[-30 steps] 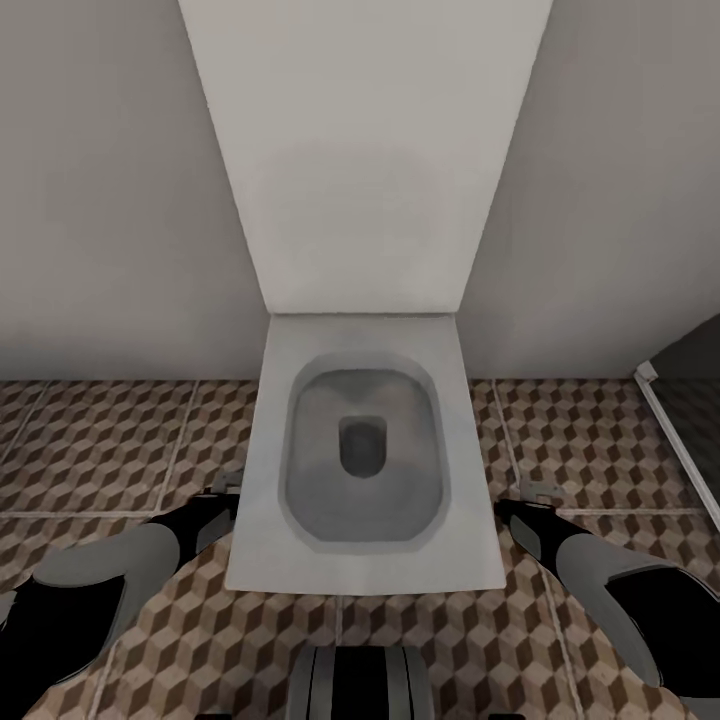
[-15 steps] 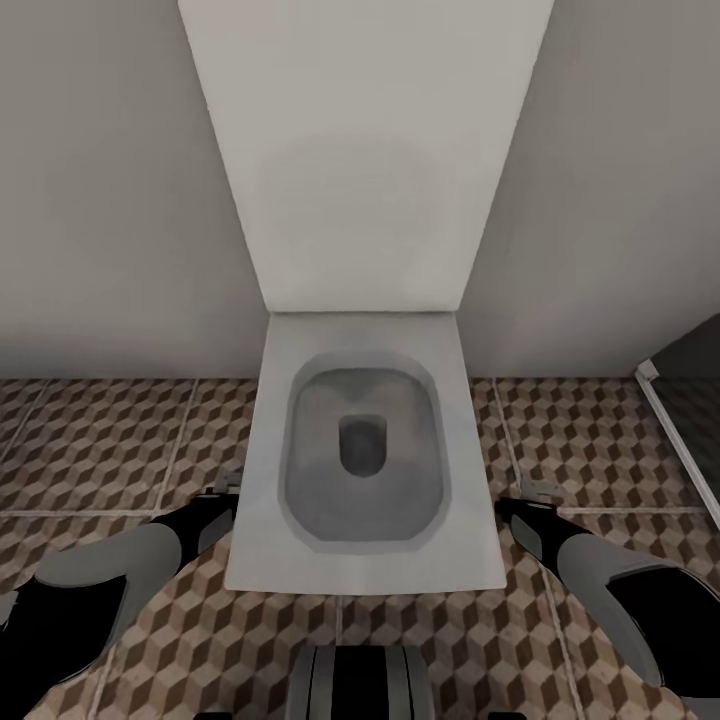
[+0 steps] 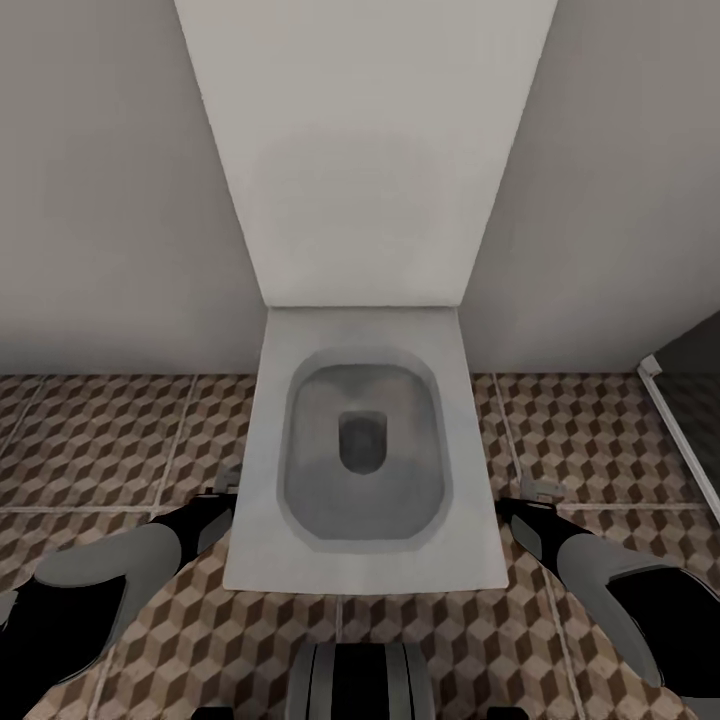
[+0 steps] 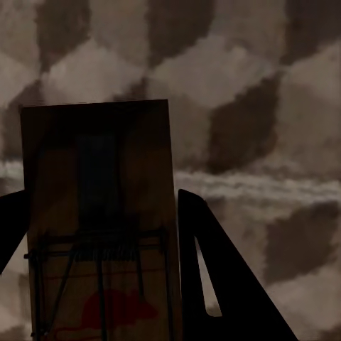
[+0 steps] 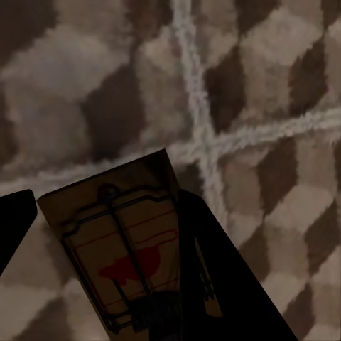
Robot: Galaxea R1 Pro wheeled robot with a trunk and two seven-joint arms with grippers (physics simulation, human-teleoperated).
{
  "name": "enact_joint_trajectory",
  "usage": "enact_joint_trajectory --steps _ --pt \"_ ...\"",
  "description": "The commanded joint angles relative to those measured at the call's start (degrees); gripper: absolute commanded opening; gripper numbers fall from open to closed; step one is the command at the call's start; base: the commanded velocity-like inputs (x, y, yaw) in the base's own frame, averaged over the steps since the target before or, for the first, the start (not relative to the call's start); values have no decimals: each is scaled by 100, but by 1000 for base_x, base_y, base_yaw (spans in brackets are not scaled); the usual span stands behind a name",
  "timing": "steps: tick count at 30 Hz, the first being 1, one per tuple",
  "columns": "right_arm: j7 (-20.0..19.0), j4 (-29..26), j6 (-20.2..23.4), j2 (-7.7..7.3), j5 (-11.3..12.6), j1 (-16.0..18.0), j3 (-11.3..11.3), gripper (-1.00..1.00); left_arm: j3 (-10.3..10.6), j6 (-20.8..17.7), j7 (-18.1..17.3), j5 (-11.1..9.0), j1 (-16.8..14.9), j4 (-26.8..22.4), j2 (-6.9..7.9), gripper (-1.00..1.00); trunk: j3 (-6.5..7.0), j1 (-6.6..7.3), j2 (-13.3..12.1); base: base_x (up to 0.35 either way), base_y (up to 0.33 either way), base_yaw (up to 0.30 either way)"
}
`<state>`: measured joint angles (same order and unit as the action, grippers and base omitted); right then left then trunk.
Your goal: Take the four mousetraps from the cabinet in the bathroom and place them on the bathroom floor. Make sure all four end up on the same floor surface, and ensure that at least two of them are either under or directly next to the same bathroom sink.
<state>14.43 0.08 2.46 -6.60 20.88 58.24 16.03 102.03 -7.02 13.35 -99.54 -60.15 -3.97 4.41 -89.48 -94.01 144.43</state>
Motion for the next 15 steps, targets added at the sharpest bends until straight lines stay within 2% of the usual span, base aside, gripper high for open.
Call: enact_joint_trajectory --steps 1,15 --pt "16 0 26 1 30 4 50 -100 36 -18 45 -4 -6 -25 7 -100 -12 1 2 0 0 0" --pt "16 0 26 -8 21 4 50 -100 36 -18 45 -4 -6 -29 7 -100 -139 1 2 0 0 0"
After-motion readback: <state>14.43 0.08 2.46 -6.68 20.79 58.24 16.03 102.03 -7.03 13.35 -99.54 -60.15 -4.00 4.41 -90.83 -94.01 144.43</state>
